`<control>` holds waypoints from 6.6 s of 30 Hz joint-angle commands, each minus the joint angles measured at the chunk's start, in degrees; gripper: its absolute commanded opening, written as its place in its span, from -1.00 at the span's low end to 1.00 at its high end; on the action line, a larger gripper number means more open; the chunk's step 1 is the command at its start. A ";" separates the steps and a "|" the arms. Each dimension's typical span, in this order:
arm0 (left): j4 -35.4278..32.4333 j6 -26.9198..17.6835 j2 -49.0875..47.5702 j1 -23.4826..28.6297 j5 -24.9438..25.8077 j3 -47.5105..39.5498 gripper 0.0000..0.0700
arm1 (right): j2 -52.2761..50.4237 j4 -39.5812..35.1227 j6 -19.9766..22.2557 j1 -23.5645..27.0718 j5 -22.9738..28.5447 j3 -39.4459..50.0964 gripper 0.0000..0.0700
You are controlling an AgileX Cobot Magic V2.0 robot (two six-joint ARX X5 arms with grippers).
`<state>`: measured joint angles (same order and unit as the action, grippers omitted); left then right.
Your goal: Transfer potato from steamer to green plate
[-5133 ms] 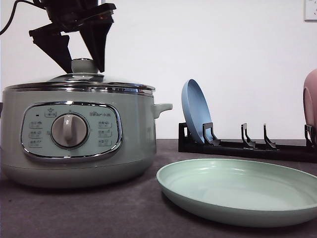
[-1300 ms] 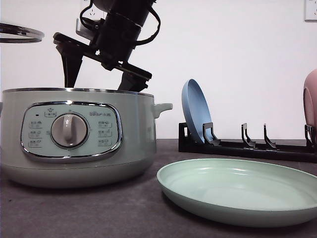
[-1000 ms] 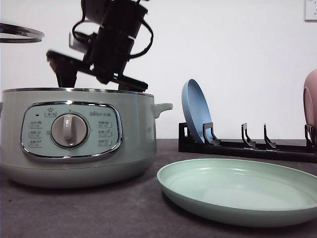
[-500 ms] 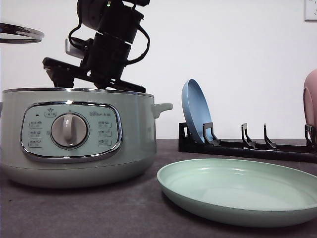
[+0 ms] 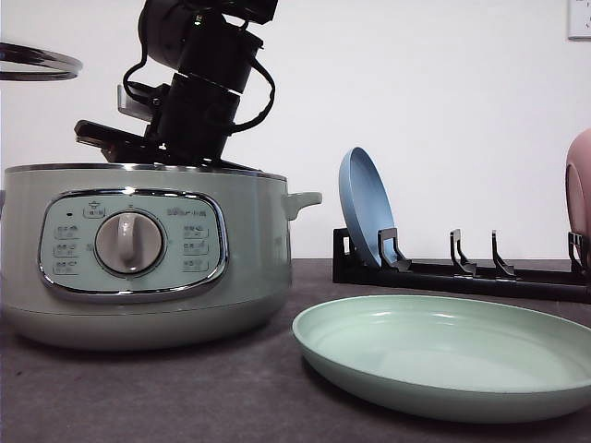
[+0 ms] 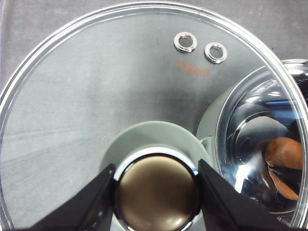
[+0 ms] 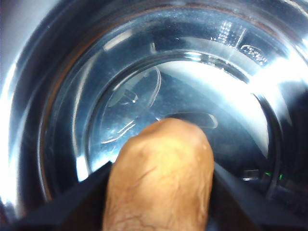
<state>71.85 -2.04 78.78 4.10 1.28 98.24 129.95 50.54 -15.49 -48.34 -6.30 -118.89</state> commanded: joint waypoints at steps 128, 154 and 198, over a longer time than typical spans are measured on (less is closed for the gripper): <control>-7.63 -0.20 10.69 -26.13 4.42 2.53 -1.00 | -74.60 -21.56 5.68 15.17 -0.69 66.58 0.95; -9.84 -0.33 16.31 -28.61 1.46 2.53 -1.00 | -76.17 -19.16 5.90 15.17 0.56 66.58 0.95; -8.33 -0.12 19.87 -29.35 1.44 2.53 -0.87 | -76.17 -18.75 6.54 15.17 0.54 66.58 0.95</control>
<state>64.23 -2.19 97.78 -24.77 2.61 98.52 53.43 32.14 -9.34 -32.88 -5.96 -51.40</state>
